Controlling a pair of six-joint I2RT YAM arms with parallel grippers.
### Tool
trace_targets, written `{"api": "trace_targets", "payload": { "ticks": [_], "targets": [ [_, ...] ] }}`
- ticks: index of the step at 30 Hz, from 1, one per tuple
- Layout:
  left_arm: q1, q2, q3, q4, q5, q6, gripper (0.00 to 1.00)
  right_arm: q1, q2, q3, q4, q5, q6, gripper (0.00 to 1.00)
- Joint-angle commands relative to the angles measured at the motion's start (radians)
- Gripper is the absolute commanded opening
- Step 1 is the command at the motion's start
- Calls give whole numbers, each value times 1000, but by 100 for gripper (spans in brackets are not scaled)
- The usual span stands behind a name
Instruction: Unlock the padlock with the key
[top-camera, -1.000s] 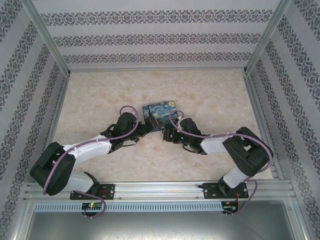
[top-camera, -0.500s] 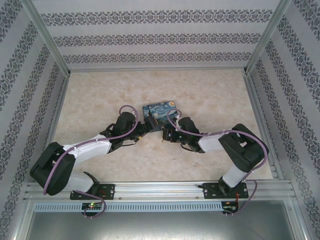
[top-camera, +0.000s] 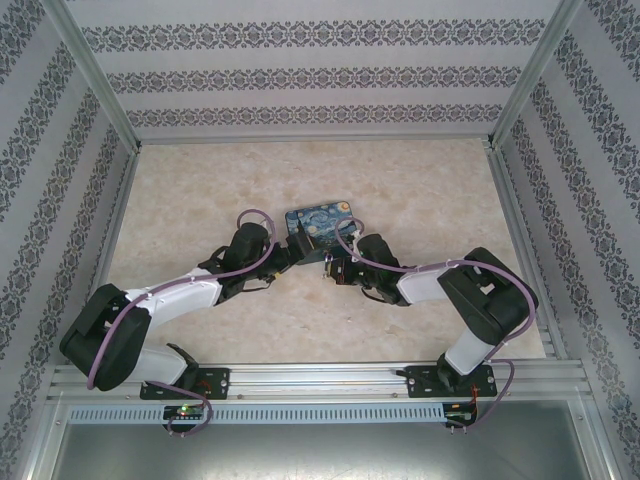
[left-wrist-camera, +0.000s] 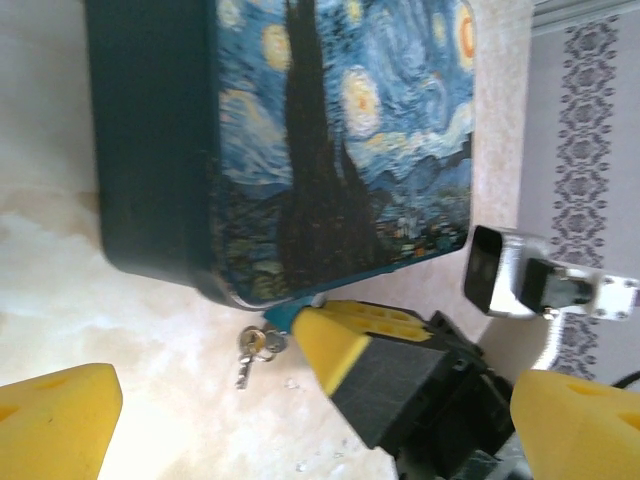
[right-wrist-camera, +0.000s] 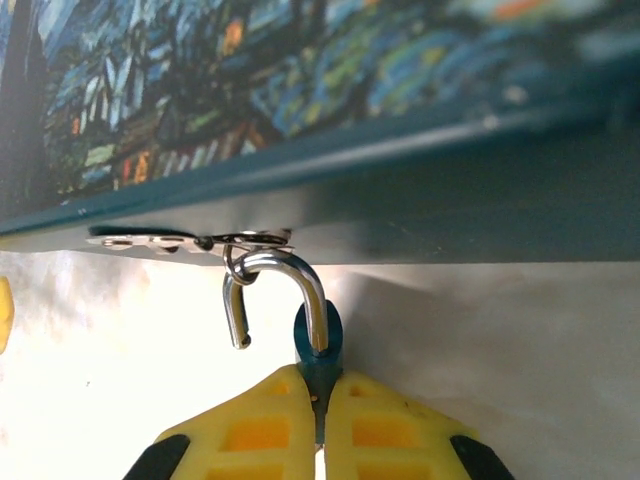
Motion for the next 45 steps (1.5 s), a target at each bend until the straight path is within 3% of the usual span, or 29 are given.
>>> {"api": "trace_targets", "payload": {
  "ticks": [1,7,13,26,45],
  "targets": [
    [12,-6,81,-140,-48,117,100,-12,-40,-20,-5,21,41,0],
    [11,40,247,-405,-182,307,100,-11,-68,-32,-10,34,127,0],
    [3,135,373,-524,-271,401,100,-8,-93,-52,-7,60,210,0],
    [-98,299,482,-600,-457,469,99,1,-83,-82,14,111,369,0],
    [-136,358,420,-580,-490,446,100,-16,-91,-77,58,159,470,0]
  ]
}}
